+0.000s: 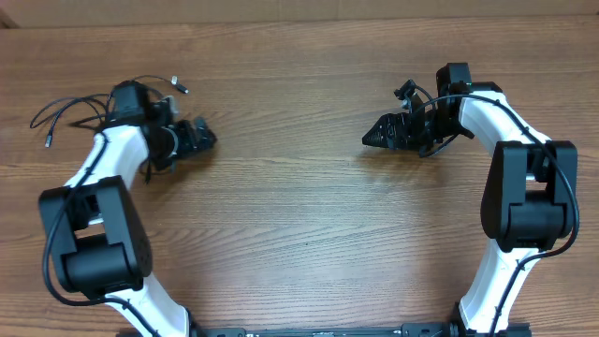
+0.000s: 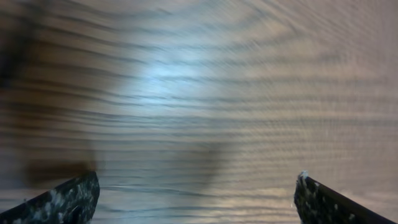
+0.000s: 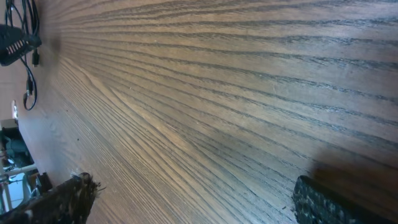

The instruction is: Untangle cables

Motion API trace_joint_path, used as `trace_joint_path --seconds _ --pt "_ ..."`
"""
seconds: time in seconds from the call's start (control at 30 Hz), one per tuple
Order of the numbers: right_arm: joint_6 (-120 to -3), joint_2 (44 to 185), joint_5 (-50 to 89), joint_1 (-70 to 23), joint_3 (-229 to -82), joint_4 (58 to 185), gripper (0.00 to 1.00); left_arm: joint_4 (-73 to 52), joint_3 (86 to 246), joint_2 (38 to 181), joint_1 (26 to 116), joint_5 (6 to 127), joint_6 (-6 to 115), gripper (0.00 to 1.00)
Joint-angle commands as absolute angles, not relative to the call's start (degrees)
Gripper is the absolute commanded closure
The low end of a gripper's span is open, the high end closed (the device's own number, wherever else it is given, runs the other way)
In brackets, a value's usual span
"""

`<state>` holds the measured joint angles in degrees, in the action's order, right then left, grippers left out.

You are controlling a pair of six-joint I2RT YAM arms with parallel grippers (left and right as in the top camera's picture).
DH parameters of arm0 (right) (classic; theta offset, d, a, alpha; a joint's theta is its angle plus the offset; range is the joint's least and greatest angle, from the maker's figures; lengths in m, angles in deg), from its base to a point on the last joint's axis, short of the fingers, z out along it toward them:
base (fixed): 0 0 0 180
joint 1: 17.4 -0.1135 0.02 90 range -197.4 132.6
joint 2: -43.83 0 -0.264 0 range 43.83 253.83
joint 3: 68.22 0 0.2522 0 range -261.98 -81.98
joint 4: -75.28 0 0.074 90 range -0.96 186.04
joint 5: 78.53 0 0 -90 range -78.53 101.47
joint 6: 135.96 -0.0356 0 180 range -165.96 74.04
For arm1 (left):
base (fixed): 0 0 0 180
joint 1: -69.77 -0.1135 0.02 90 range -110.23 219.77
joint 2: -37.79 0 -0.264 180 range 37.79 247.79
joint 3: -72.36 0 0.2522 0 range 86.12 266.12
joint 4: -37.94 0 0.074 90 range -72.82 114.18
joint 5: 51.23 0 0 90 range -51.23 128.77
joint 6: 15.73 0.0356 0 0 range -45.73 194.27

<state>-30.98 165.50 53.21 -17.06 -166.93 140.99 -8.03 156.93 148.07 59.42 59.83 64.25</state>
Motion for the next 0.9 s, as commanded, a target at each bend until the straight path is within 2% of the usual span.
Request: trace_joint_path --seconds 0.0,0.17,0.53,0.63,0.77,0.87 --pt "-31.1 166.2 53.5 -17.3 -166.7 140.7 0.0 -8.8 157.1 149.0 64.3 53.6 69.2 0.01" --pt "-31.1 166.2 53.5 -17.3 -166.7 140.7 0.0 -8.8 156.0 149.1 69.4 47.5 69.2 0.01" --pt "-31.2 166.2 51.3 -17.3 -166.7 141.1 0.0 -8.0 151.4 149.1 77.5 47.3 69.1 0.0" --pt "-33.4 166.2 41.1 -17.3 -166.7 142.0 0.0 -5.9 148.9 149.1 79.1 47.3 69.1 0.01" --pt "-45.9 166.2 17.2 -17.3 -166.6 143.7 0.0 -3.7 146.0 149.1 80.1 46.8 69.1 0.0" --pt "-52.3 166.2 8.8 -17.3 -166.6 144.2 0.0 -4.1 145.8 149.1 80.1 45.6 69.0 0.0"
